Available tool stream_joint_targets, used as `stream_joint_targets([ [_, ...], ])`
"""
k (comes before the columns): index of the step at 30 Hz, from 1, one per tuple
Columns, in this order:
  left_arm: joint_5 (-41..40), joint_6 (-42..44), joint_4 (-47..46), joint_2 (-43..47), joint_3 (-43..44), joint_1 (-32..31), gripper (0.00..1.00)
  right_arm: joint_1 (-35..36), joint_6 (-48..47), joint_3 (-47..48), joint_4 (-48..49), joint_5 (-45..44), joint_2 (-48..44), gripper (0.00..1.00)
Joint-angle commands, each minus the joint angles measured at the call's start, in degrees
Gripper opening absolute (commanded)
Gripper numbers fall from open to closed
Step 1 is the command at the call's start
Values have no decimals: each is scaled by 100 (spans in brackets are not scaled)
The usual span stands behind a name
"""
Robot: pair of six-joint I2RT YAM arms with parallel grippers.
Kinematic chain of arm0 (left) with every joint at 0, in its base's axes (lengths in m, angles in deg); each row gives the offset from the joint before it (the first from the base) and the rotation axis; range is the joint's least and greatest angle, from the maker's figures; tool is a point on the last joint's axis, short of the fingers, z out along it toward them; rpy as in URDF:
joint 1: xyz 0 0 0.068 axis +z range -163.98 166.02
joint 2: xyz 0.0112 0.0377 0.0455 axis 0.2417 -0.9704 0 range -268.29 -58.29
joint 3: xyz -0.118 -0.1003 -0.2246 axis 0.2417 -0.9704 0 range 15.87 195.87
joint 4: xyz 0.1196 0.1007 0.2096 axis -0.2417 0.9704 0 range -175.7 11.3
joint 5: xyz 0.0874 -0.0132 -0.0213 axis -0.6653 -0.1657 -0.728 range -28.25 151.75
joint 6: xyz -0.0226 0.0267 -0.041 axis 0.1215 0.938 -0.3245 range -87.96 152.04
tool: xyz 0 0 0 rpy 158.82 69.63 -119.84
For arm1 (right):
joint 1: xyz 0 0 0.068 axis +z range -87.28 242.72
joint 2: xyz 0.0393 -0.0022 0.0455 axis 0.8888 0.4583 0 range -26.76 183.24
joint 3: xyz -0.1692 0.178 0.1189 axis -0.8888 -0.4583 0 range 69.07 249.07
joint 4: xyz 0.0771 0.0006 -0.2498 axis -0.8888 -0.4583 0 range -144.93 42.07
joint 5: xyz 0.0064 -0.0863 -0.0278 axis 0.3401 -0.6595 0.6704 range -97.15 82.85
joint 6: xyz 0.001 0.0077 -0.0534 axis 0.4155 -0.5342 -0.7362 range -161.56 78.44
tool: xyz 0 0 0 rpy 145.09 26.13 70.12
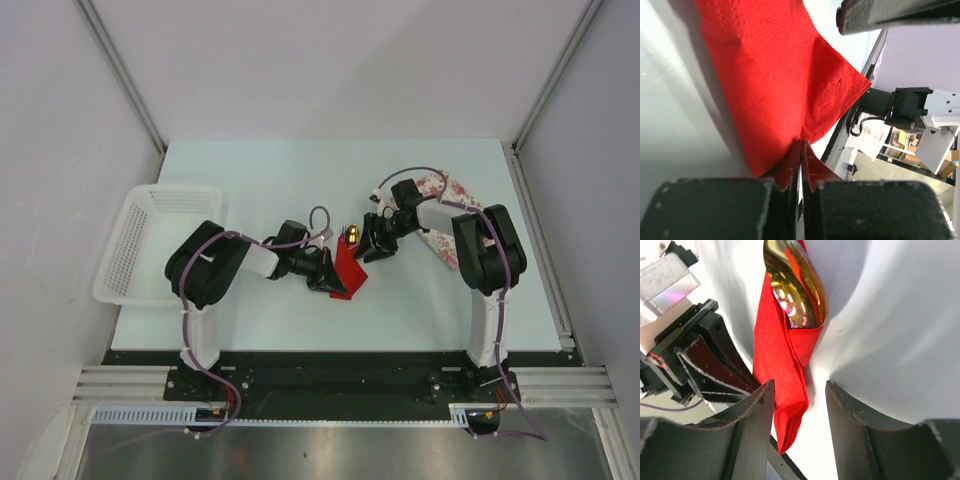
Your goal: Place the utensils on the paper napkin and roll it up
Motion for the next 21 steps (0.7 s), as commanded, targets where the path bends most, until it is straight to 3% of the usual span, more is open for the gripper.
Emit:
stream_joint_targets([
  [1,-356,338,321,-121,5,-4,4,114,-49,196,-188,-951,50,51],
  [10,-356,347,295,-103,5,4,5,281,-40,170,-154,-1198,577,47],
  [21,-321,321,225,-94,-13,4,6,273,109,206,-74,-952,1105,30],
])
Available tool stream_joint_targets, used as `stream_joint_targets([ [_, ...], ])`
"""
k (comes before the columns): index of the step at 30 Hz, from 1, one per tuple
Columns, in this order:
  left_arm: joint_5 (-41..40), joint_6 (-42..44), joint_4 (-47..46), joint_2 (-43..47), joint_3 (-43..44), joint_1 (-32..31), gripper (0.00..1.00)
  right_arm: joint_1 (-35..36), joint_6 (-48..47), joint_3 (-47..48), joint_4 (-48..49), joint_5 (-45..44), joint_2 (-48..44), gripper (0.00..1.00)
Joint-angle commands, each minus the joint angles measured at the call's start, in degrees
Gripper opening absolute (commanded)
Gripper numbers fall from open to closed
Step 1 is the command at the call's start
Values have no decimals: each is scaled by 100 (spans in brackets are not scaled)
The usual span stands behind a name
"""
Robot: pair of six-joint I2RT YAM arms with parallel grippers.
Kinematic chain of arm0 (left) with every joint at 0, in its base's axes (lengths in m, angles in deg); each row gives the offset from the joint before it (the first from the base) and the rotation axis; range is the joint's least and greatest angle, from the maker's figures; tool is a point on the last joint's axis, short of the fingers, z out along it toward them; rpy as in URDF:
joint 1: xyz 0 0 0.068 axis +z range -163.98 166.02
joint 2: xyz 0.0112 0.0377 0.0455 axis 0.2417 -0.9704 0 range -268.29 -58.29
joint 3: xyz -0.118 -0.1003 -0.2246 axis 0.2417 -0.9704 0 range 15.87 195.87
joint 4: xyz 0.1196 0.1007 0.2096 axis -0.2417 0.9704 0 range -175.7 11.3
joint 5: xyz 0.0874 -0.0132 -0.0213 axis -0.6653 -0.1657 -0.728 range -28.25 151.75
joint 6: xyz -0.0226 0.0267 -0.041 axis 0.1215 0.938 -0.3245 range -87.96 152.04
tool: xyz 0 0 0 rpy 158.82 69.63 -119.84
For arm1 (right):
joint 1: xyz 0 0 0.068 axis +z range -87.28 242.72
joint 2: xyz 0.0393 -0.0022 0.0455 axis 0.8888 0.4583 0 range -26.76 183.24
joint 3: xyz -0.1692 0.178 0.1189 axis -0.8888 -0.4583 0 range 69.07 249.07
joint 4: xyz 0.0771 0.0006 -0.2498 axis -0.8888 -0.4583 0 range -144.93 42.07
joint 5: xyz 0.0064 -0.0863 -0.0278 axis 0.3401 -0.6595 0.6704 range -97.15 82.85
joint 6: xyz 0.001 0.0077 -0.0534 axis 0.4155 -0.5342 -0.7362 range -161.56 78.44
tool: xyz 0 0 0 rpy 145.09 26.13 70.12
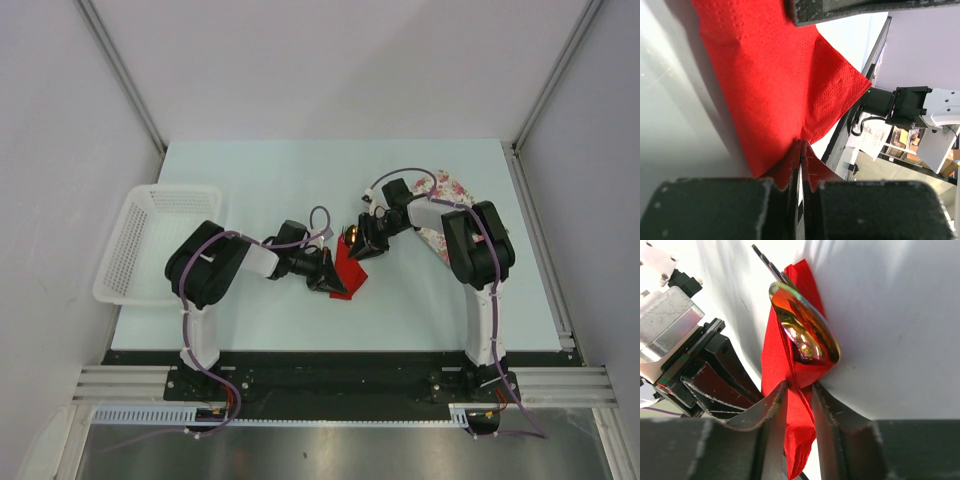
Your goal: Place the utensils on the paper napkin and roll it up
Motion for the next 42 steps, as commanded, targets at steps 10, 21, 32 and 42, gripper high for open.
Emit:
stream_joint_targets([
  [10,-279,255,-205,474,-191,83,15,34,-229,-227,134,-605,208,0],
  [21,-481,1474,996,2260,-15,1111,76,78,-361,177,170,-341,-734,0],
  [32,-903,2170,1218,3368,125,1779,94,25,-537,467,-119,-420,-979,0],
  [42,-1684,3225,2150,4070,565,1912,100,236,-1011,976,-542,-288,-1699,0],
])
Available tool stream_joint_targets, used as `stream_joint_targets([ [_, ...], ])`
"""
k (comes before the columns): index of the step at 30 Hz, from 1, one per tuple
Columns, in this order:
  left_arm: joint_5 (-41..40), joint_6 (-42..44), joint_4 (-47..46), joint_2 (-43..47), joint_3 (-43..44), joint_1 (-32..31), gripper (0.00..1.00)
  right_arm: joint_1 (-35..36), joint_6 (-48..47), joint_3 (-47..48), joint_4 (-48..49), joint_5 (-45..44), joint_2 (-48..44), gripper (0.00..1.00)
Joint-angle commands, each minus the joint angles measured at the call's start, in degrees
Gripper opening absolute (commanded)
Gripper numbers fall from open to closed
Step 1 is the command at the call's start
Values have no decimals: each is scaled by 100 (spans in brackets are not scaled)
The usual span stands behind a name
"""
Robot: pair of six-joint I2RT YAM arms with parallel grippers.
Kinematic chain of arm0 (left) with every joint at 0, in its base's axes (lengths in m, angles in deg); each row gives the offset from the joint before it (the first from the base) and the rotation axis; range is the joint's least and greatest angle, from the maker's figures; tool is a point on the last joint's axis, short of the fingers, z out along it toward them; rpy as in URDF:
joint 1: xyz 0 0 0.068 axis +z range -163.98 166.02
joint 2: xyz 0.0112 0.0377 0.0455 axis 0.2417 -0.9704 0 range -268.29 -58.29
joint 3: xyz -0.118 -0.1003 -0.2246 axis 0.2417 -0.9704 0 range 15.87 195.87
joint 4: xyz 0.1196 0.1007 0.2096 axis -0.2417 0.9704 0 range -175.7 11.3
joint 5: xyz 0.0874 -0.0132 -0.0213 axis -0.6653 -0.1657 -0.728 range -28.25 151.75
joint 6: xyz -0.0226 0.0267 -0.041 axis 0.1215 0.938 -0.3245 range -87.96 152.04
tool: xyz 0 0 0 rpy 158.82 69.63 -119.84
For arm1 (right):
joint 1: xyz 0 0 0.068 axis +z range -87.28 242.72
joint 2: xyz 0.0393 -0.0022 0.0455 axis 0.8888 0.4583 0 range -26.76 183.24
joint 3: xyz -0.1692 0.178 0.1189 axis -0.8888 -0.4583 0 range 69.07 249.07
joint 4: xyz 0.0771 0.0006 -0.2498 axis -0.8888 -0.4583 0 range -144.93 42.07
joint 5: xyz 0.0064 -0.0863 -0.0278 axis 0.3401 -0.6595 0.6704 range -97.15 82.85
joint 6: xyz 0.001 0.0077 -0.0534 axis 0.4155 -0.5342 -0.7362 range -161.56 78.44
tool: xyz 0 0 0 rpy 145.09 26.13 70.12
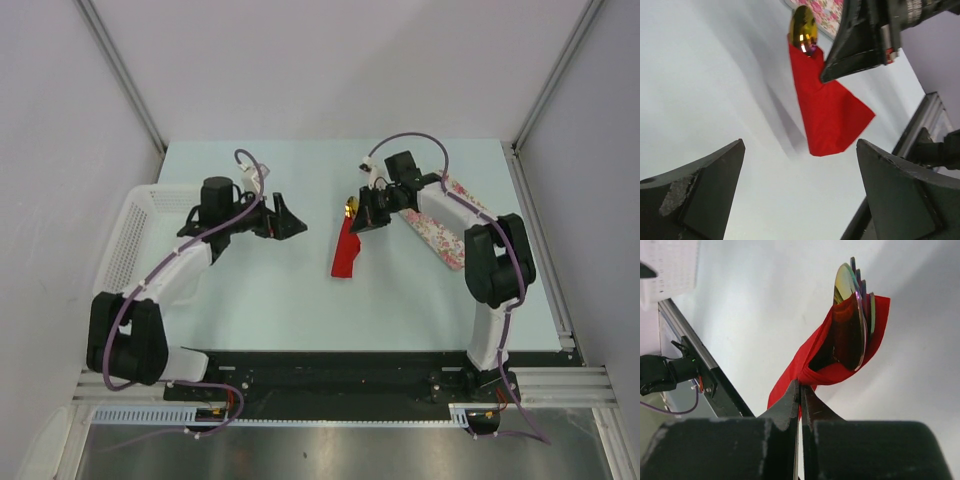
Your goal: Place the utensils on the paper napkin and roll it up
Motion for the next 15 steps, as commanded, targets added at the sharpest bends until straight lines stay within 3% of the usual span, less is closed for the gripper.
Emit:
stream_joint_targets([
  [1,-683,594,113,836,229,117,100,179,-456,622,-334,154,-666,0],
  [6,-492,1226,-564,1812,-70,214,100,451,-1220,1212,-906,329,-1149,0],
  [10,499,2411,827,2121,596,284,100,768,-1651,1476,-1152,365,-1728,0],
  [15,2054,2186,1123,2551,564,372,98,1417,-2038,1345,-1065,146,-2582,0],
])
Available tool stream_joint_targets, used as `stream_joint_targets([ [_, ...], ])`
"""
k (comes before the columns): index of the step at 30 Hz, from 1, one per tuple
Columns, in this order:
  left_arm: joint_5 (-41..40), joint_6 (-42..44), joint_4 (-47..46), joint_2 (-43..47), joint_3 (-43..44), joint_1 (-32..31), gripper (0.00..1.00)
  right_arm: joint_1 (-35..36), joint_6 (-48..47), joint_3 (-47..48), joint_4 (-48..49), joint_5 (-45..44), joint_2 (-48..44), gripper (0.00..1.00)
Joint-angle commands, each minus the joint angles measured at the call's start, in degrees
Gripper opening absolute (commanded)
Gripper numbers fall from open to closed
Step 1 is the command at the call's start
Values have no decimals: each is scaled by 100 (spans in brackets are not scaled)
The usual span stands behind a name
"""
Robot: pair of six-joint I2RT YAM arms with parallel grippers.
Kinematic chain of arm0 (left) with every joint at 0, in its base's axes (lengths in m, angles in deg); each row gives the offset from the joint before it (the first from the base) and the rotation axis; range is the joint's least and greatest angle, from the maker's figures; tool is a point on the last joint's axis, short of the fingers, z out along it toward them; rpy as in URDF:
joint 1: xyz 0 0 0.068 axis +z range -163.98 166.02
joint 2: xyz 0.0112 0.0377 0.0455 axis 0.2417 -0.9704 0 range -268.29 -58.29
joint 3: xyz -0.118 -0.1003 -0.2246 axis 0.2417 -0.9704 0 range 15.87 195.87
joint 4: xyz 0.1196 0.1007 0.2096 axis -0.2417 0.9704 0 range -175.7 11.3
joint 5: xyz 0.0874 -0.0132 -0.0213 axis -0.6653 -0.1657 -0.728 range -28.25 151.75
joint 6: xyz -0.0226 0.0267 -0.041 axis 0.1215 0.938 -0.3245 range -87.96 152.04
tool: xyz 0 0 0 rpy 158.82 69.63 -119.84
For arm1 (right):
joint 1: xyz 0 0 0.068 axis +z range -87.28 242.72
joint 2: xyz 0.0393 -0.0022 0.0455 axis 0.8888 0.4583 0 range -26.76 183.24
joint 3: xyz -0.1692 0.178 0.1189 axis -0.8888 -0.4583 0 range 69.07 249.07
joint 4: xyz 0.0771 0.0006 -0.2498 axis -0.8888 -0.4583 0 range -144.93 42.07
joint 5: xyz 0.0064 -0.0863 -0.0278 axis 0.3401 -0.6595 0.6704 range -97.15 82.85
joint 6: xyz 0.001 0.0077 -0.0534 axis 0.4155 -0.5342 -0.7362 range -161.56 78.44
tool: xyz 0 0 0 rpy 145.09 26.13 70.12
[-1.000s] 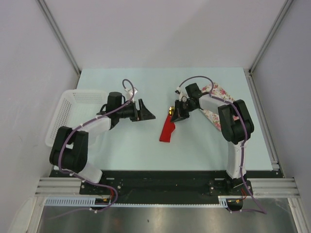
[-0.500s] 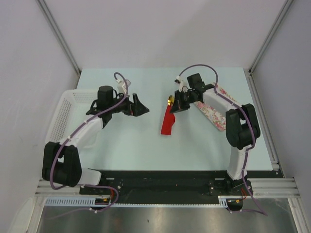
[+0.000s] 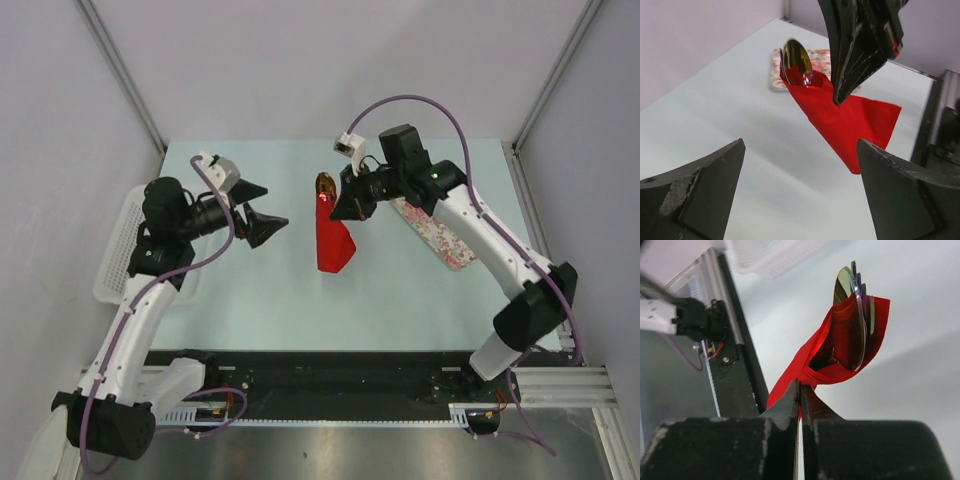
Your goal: Place the utensils on the paper napkin and roll it up
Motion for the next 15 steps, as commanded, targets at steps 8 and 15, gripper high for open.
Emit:
stream_joint_targets([
  [8,2359,-2281,-1879,724,-833,90,87,1254,-805,-130,52,-612,-1798,0],
  [15,2351,-2714,-2462,909,-1168,-427,84,1712,-849,-456,254,-902,-2080,0],
])
